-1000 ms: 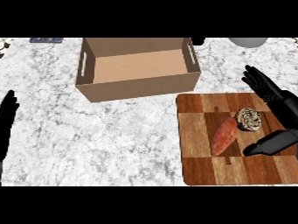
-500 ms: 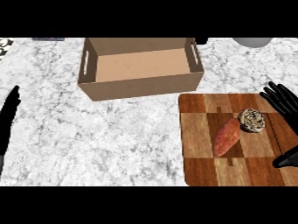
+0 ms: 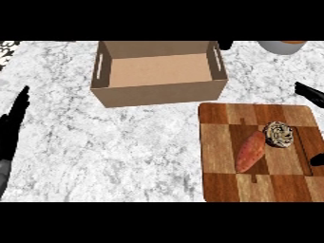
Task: Pick the cupcake from the cutting board and place it in the cardboard box
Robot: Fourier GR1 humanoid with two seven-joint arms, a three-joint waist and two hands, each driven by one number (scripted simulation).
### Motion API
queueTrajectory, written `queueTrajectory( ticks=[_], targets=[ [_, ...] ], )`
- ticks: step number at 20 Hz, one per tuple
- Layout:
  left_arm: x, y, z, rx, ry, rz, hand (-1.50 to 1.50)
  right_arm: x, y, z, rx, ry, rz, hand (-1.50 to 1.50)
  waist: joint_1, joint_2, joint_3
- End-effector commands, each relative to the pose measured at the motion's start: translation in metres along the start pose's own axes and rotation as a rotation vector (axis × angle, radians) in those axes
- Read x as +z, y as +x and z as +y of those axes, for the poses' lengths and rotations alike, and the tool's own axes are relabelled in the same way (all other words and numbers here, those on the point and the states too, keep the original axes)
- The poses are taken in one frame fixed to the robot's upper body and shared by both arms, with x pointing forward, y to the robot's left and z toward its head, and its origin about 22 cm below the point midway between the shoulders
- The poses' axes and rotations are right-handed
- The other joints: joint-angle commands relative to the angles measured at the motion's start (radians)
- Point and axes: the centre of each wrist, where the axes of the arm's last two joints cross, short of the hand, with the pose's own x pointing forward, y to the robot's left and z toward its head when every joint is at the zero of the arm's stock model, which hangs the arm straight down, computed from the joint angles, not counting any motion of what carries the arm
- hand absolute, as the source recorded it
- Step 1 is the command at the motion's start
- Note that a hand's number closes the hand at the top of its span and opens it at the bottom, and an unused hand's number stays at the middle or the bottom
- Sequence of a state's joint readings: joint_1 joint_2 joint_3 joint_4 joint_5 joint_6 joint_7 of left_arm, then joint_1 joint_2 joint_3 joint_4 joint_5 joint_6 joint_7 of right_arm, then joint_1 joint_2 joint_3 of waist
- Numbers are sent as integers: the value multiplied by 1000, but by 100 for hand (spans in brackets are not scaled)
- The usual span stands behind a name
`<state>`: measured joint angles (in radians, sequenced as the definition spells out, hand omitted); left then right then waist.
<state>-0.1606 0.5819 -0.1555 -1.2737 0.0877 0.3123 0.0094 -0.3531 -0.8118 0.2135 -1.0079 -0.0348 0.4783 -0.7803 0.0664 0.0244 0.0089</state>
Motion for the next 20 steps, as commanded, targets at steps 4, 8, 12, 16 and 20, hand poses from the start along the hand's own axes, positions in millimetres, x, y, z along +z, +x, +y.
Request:
queueTrajectory(
  ticks=[4, 8, 12, 16, 20],
  targets=[
    [-5, 8, -1, 1, -30, 11, 0, -19, -1, -8, 139, 340, -12, -150, 18, -2, -3],
    [7, 4, -14, -6, -24, 3, 0, -22, -11, -8, 150, 424, 11, -150, 17, -7, -4],
    [-5, 7, -6, -10, -2, 14, 0, -41, -16, -15, 203, 455, 36, -150, 7, -3, -5],
    [-8, 0, 8, -8, 18, 25, 0, -61, -22, -5, 220, 491, 16, -150, -16, -11, -7],
    [2, 1, 3, -11, 1, 17, 0, -53, -39, 6, 220, 486, 9, -150, -9, -10, -5]
  ],
)
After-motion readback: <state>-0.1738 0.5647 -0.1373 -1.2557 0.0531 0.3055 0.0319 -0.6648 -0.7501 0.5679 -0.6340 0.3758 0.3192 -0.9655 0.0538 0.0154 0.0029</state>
